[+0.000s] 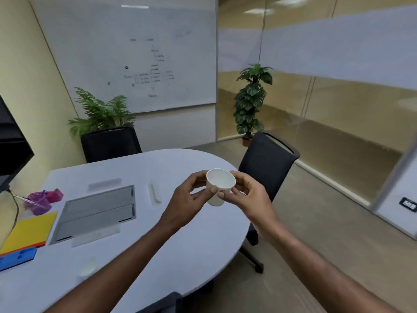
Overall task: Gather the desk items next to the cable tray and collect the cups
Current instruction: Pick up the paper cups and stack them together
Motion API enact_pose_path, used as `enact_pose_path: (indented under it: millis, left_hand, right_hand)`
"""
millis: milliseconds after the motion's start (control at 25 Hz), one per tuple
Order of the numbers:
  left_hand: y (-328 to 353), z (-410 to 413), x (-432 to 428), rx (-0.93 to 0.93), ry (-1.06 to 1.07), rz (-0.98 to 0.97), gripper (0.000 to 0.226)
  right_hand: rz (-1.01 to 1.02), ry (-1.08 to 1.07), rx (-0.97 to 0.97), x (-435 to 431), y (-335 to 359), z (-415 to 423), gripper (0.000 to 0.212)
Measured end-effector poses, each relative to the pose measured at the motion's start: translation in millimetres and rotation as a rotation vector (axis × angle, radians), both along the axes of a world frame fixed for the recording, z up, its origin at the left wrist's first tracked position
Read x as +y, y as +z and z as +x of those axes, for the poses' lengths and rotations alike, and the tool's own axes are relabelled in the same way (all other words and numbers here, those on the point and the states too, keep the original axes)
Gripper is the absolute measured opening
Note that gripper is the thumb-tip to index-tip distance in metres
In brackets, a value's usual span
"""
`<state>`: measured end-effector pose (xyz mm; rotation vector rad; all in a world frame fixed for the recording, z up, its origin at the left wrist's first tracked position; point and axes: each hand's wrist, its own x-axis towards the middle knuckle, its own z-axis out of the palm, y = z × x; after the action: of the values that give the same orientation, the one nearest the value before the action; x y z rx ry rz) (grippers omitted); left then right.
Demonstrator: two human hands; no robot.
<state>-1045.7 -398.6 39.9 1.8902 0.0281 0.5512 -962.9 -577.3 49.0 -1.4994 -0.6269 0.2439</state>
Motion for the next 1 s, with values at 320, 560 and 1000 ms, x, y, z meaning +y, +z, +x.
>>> enact_pose_path:
  millis: [320,560,1000]
  left_hand:
    - [-29.2,100.6,-44.9,0.073,0.092,-0.051,0.050]
    - [-73.6,184.4,-3.1,0.114,0.166,-0.130,0.057]
    - [-148.5,320.6,102.3,0.247,0.412,-0.248,0.067]
  right_hand:
    - [-0.027,0.027,0.044,-24.7,-33.9,109.1,0.066]
    - [-0.099,0.090,0.075,26.2,-70.7,202.2,0.068]
    - [-0.259,0.241,0.147,161.1,-136.0,355.2,0.064]
